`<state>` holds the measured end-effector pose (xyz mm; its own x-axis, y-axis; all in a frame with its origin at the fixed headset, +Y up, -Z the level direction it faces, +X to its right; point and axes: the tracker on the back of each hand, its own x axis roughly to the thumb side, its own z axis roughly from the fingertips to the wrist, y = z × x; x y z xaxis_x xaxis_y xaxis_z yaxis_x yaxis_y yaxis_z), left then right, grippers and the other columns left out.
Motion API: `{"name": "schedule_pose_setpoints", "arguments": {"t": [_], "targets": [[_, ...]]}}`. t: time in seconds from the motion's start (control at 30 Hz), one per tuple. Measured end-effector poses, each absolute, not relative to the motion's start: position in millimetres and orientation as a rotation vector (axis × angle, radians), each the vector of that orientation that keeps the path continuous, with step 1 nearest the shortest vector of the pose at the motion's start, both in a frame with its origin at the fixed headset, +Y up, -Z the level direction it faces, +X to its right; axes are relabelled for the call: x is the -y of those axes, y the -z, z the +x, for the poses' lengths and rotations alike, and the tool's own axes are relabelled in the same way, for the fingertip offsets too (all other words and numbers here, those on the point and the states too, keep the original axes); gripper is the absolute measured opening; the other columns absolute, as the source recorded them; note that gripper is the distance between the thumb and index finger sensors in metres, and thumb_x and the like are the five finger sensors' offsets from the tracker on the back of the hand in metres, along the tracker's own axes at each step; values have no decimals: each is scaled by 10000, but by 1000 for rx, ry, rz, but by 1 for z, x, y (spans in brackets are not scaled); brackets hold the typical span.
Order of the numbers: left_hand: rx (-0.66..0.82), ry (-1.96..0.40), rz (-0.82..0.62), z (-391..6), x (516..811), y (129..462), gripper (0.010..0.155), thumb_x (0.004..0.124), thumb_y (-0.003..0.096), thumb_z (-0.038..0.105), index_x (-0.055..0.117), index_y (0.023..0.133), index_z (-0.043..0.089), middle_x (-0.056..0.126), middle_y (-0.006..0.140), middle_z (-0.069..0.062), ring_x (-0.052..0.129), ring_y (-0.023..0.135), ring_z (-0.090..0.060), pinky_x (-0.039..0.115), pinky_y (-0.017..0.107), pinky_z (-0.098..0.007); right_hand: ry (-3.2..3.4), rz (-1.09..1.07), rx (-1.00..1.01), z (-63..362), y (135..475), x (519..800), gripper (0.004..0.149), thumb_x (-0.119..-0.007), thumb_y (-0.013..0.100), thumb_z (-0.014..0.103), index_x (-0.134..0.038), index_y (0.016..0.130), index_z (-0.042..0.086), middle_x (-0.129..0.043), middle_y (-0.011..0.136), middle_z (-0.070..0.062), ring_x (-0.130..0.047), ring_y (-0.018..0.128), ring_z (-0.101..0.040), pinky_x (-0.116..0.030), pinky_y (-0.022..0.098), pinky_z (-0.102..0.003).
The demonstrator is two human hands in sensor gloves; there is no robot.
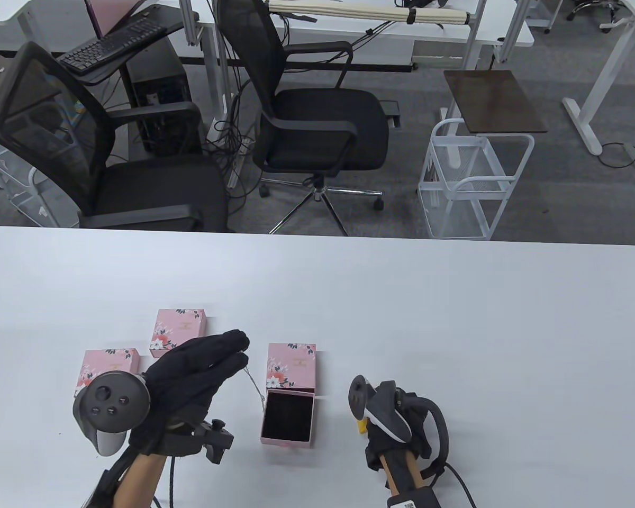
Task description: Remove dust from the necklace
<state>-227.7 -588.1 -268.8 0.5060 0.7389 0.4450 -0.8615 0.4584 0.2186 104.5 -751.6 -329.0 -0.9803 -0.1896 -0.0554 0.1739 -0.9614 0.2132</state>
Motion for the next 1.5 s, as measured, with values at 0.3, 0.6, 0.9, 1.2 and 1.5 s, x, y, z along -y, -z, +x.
{"name": "schedule_pose_setpoints", "arguments": {"t": [0.3,0.6,0.9,1.2,1.5], "targets": [[306,-1055,417,-231,590,272,374,859,543,428,919,888,296,1040,836,5,992,751,-196,841,556,-447,3440,-36,-70,85,325,682,495,-782,615,351,-703,1040,111,-824,952,-206,-883,733,-432,-758,552,-516],[307,-1103,391,-234,591,276,374,872,525,421,918,883,322,1020,875,12,970,793,-214,825,583,-466,4014,-750,-299,43,311,631,504,-751,635,298,-639,1080,92,-748,1014,-232,-822,801,-461,-718,597,-538],[297,-1147,356,-235,592,278,384,876,513,431,925,877,320,953,968,-1,876,906,-274,763,642,-513,4049,-1304,-159,20,302,622,507,-723,644,277,-602,1105,105,-703,1061,-228,-771,852,-484,-683,633,-559],[322,-1192,283,-222,600,280,389,876,511,437,922,880,322,924,1002,-8,850,928,-301,743,658,-530,4153,-1453,-127,11,295,624,531,-738,630,297,-603,1103,98,-710,1056,-227,-774,851,-484,-685,629,-563],[338,-1203,239,-215,605,282,393,879,496,430,918,875,335,844,1071,-17,743,997,-353,687,689,-563,4145,-1521,77,11,297,624,593,-810,602,262,-584,1110,58,-695,1078,-251,-755,881,-514,-667,642,-594]]}}
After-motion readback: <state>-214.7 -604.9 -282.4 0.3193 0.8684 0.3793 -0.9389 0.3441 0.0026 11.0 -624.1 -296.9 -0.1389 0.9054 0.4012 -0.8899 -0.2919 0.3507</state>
